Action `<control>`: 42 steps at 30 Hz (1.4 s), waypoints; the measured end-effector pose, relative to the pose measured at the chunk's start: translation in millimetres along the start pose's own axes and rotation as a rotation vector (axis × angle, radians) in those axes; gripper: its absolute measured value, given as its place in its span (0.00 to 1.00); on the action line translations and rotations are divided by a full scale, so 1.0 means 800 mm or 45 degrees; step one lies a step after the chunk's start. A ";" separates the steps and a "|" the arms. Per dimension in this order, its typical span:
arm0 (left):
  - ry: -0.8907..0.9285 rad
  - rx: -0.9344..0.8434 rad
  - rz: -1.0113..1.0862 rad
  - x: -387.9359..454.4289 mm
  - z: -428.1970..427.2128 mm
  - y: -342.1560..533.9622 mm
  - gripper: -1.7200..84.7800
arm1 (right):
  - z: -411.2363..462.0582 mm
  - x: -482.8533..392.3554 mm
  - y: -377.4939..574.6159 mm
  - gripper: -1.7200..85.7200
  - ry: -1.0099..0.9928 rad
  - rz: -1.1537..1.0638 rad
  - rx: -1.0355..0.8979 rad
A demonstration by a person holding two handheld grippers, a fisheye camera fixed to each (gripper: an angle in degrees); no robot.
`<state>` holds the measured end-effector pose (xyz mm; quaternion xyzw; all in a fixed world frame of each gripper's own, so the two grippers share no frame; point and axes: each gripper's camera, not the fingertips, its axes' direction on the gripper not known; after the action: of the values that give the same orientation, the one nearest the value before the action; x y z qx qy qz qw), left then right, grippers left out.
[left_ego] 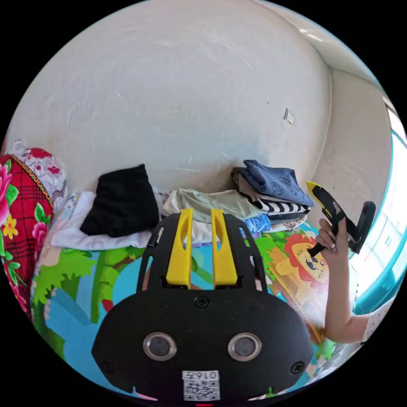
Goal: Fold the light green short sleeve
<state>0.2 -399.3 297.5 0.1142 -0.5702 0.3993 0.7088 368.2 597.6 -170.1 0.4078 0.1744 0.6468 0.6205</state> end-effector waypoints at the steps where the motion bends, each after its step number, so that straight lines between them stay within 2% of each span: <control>1: 0.012 -0.016 -0.024 0.000 0.011 0.003 0.11 | 0.000 0.035 0.016 0.03 -0.014 0.049 -0.002; 6: 0.047 -0.178 -0.011 0.008 0.090 0.005 0.15 | 0.039 0.113 0.073 0.09 -0.132 0.047 -0.286; 9: -0.099 -0.104 0.071 0.033 0.109 -0.012 0.16 | 0.065 0.137 0.108 0.14 -0.021 -0.042 -0.449; 11: -0.103 -0.104 0.096 0.045 0.124 -0.026 0.16 | 0.077 0.152 0.135 0.17 0.120 -0.118 -0.551; 14: -0.006 -0.163 0.094 0.058 0.162 -0.048 0.17 | 0.079 0.171 0.158 0.18 0.185 -0.139 -0.582; 17: -0.127 -0.320 0.109 0.061 0.221 -0.053 0.17 | 0.071 0.183 0.170 0.18 0.110 -0.132 -0.587; 18: -0.108 -0.271 0.064 0.053 0.229 -0.049 0.16 | 0.068 0.185 0.172 0.18 0.102 -0.131 -0.584; 19: -0.077 -0.227 0.015 0.045 0.228 -0.046 0.16 | 0.062 0.188 0.175 0.18 0.100 -0.133 -0.576; 21: 0.119 -0.226 -0.215 0.007 0.231 -0.034 0.05 | 0.053 0.192 0.179 0.18 0.128 -0.140 -0.563; 23: 0.318 -0.223 -0.384 -0.015 0.223 -0.018 0.02 | 0.040 0.198 0.184 0.18 0.164 -0.133 -0.548; 25: 0.462 -0.264 -0.407 -0.018 0.208 0.003 0.02 | 0.030 0.202 0.185 0.18 0.162 -0.117 -0.537; 27: 0.566 -0.350 -0.297 0.003 0.174 0.041 0.01 | 0.015 0.205 0.182 0.18 0.149 -0.093 -0.524; 32: 0.702 -0.675 -0.170 0.067 0.100 0.140 0.01 | -0.091 0.197 0.138 0.16 -0.011 0.042 -0.325; 35: 0.807 -0.584 -0.151 0.109 0.032 0.189 0.01 | -0.189 0.172 0.104 0.14 -0.257 0.083 -0.136; 40: 0.623 -0.433 -0.027 0.172 -0.067 0.234 0.01 | -0.379 0.109 0.079 0.08 -0.712 0.013 0.177; 42: 0.536 -0.384 -0.006 0.195 -0.101 0.249 0.01 | -0.429 0.079 0.076 0.05 -0.719 -0.117 0.101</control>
<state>-75.3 -151.0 353.3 -0.0770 -0.4628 0.3231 0.8219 79.2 743.7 -314.5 0.5873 0.0380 0.4716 0.6567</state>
